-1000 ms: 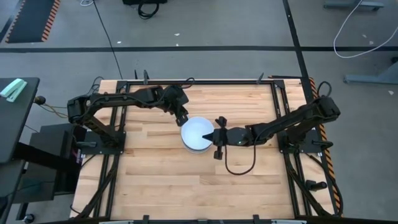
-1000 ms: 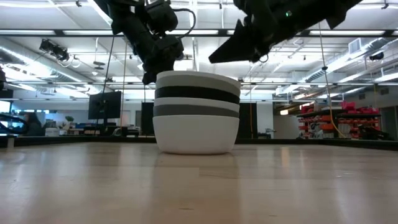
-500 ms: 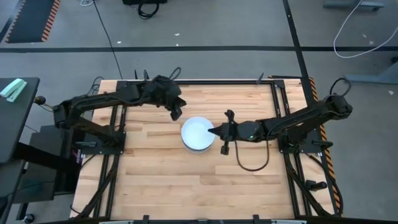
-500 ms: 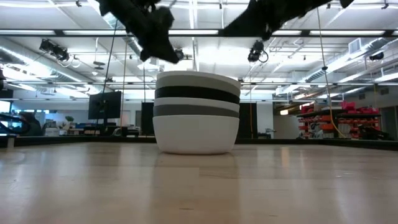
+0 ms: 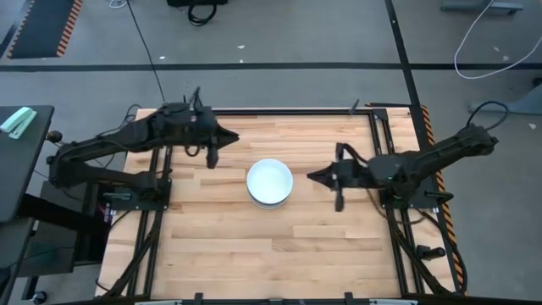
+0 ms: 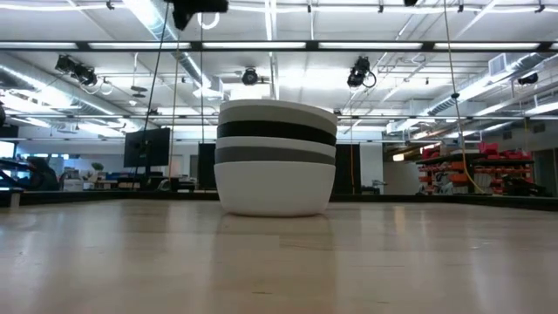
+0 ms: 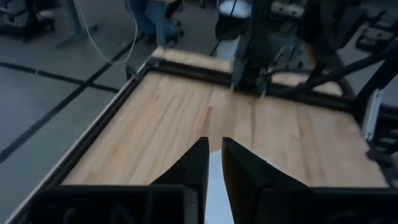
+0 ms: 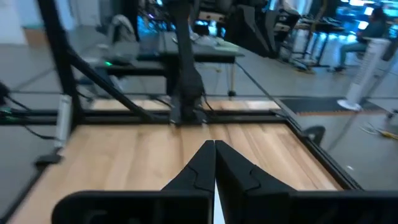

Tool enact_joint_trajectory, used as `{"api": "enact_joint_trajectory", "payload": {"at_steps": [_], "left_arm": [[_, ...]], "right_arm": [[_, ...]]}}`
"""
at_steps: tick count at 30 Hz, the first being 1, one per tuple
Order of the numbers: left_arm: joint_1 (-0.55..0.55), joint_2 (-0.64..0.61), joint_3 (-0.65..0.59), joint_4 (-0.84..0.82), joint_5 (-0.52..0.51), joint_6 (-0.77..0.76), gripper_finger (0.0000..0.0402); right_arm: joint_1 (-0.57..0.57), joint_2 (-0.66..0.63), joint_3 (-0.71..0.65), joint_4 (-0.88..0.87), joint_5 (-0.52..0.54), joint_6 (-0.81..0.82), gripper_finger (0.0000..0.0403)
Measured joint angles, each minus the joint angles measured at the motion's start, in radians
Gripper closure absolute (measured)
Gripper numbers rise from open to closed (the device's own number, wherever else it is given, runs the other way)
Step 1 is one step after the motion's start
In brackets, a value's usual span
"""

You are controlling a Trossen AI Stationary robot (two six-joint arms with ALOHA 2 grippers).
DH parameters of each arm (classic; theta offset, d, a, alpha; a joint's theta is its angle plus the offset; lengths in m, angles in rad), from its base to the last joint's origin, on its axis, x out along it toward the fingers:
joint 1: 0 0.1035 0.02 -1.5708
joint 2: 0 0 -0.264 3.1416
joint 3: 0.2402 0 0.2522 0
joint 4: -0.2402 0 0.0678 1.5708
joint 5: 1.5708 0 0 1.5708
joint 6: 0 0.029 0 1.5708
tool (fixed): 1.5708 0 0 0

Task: Nest bowls inside each other
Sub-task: Return to Home Position

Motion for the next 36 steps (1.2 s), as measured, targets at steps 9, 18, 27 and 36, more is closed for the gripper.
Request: {"api": "enact_joint_trajectory", "payload": {"at_steps": [9, 18, 27, 36], "left_arm": [[-0.031, -0.137, 0.000, -0.046, 0.001, -0.098, 0.0343], [-0.070, -0.255, 0.000, -0.238, 0.000, 0.003, 0.0348], [-0.134, -0.316, -0.039, -0.300, 0.001, -0.023, 0.0341], [-0.194, -0.428, -0.233, -0.109, 0.003, -0.057, 0.0351]], "right_arm": [[0.125, -0.157, 0.000, -0.136, -0.001, 0.185, 0.0386], [0.256, -0.263, 0.000, -0.321, -0.049, 0.339, 0.0385], [0.389, -0.363, 0.000, -0.369, -0.061, 0.326, 0.0385], [0.457, -0.394, -0.011, -0.238, 0.022, 0.280, 0.0385]]}}
